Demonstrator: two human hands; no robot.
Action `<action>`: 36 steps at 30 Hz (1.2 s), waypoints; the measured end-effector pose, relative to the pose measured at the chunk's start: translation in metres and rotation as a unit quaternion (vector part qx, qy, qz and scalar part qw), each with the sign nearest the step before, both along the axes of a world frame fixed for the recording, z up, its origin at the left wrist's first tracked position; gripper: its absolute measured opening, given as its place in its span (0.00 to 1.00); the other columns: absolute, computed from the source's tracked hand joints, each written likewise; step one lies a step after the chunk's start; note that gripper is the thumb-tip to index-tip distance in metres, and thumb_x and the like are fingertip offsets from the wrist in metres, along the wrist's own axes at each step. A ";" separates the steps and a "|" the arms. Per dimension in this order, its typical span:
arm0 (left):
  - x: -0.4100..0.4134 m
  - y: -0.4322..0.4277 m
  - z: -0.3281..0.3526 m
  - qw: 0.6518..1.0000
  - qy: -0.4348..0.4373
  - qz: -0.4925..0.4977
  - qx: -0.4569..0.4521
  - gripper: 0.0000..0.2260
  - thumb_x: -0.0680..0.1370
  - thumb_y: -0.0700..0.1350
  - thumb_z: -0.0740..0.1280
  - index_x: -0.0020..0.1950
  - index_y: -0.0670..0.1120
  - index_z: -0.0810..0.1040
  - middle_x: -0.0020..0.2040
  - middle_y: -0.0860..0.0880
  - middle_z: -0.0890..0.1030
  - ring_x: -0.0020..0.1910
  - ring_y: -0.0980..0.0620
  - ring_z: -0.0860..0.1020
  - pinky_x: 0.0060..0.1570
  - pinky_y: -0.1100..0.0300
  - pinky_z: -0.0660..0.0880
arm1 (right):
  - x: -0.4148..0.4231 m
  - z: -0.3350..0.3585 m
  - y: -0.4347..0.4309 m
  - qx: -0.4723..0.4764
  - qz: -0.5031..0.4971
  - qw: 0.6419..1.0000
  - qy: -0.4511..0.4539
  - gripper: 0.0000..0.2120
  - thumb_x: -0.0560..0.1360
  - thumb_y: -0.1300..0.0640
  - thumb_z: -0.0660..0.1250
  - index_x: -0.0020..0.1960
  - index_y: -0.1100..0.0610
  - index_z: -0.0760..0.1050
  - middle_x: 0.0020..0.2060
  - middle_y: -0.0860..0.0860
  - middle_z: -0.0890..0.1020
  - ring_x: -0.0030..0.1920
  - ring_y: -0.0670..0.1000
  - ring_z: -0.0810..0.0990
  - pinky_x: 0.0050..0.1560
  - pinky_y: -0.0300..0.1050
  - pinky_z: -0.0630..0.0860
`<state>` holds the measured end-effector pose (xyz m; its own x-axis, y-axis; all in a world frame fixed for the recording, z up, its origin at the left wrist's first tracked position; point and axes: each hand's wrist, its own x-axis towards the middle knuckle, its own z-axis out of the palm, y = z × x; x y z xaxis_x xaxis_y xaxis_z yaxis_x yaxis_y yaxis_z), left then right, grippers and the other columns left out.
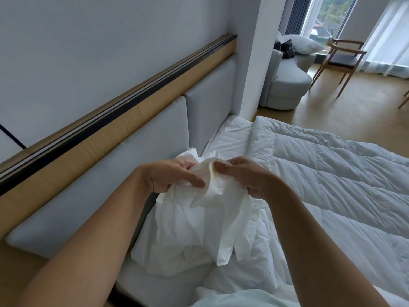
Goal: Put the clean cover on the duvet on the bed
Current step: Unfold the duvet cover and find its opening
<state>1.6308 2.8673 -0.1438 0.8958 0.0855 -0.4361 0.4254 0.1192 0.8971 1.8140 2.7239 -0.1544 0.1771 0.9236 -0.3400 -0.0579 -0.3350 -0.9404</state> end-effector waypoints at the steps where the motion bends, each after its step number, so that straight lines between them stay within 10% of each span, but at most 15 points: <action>1: 0.000 -0.001 0.000 1.000 0.009 0.002 0.007 0.19 0.69 0.46 0.81 0.56 0.40 0.84 0.53 0.40 0.84 0.48 0.46 0.84 0.50 0.53 0.82 | 0.000 0.000 0.000 -0.011 0.010 1.000 -0.001 0.15 0.78 0.49 0.71 0.38 0.57 0.85 0.34 0.53 0.84 0.32 0.48 0.82 0.35 0.40 0.80; 4: 0.000 -0.005 -0.006 0.998 -0.019 0.045 -0.034 0.23 0.62 0.54 0.85 0.49 0.42 0.87 0.46 0.43 0.85 0.41 0.49 0.85 0.44 0.57 0.82 | 0.001 -0.003 -0.002 -0.029 0.037 0.999 0.024 0.18 0.71 0.40 0.73 0.38 0.55 0.86 0.37 0.53 0.86 0.35 0.49 0.85 0.36 0.41 0.81; 8: 0.005 -0.009 -0.011 0.984 -0.046 0.154 -0.075 0.04 0.72 0.41 0.73 0.44 0.42 0.86 0.39 0.44 0.83 0.34 0.52 0.83 0.37 0.59 0.80 | 0.005 -0.010 -0.008 -0.025 0.089 0.991 0.097 0.26 0.63 0.34 0.77 0.43 0.57 0.87 0.42 0.54 0.86 0.40 0.50 0.86 0.42 0.44 0.83; 12: 0.005 -0.018 -0.010 0.952 -0.042 0.298 -0.056 0.07 0.79 0.38 0.65 0.44 0.37 0.71 0.33 0.44 0.80 0.29 0.52 0.79 0.31 0.62 0.75 | -0.001 -0.021 -0.009 0.007 0.125 0.986 0.115 0.11 0.70 0.59 0.76 0.51 0.61 0.85 0.48 0.58 0.85 0.48 0.55 0.85 0.53 0.50 0.83; 17: 0.008 -0.022 0.002 0.982 -0.006 0.191 -0.001 0.34 0.75 0.61 0.73 0.68 0.36 0.73 0.63 0.34 0.80 0.60 0.35 0.80 0.65 0.44 0.73 | -0.004 -0.025 -0.004 0.086 -0.059 0.981 0.161 0.11 0.78 0.67 0.67 0.46 0.56 0.87 0.43 0.57 0.86 0.42 0.53 0.85 0.43 0.47 0.83; 19: 0.004 -0.019 -0.003 0.987 -0.003 0.161 -0.021 0.35 0.70 0.55 0.75 0.71 0.37 0.71 0.63 0.35 0.80 0.62 0.36 0.79 0.69 0.40 0.69 | -0.003 -0.022 -0.002 0.094 -0.086 0.979 0.159 0.13 0.78 0.66 0.66 0.45 0.54 0.87 0.42 0.56 0.86 0.40 0.53 0.85 0.41 0.46 0.83; 24: -0.008 -0.011 -0.006 0.997 -0.007 0.080 -0.010 0.23 0.63 0.36 0.75 0.58 0.36 0.82 0.52 0.37 0.82 0.50 0.39 0.81 0.58 0.43 0.78 | -0.005 -0.017 0.002 0.064 -0.112 0.980 0.154 0.11 0.79 0.64 0.67 0.43 0.55 0.86 0.40 0.57 0.86 0.37 0.53 0.85 0.37 0.47 0.82; 31: -0.005 -0.012 0.002 0.994 -0.012 0.082 0.068 0.20 0.79 0.43 0.70 0.66 0.32 0.76 0.61 0.31 0.79 0.57 0.35 0.79 0.63 0.42 0.76 | -0.003 -0.013 0.006 -0.041 -0.155 0.982 0.099 0.15 0.79 0.47 0.69 0.55 0.59 0.83 0.47 0.57 0.87 0.43 0.55 0.87 0.46 0.52 0.84; 36: 0.011 -0.019 0.007 0.976 -0.046 0.207 0.057 0.21 0.80 0.53 0.68 0.61 0.35 0.80 0.57 0.35 0.83 0.54 0.38 0.83 0.58 0.43 0.80 | -0.001 -0.017 -0.002 -0.071 0.005 0.988 0.138 0.27 0.68 0.37 0.77 0.57 0.55 0.83 0.52 0.56 0.86 0.50 0.56 0.86 0.48 0.52 0.84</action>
<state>1.6417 2.8488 -0.1365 0.8093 0.4911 -0.3222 0.2790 0.1613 0.9466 1.8133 2.7220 -0.1712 0.0503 0.8642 -0.5005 -0.3024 -0.4645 -0.8323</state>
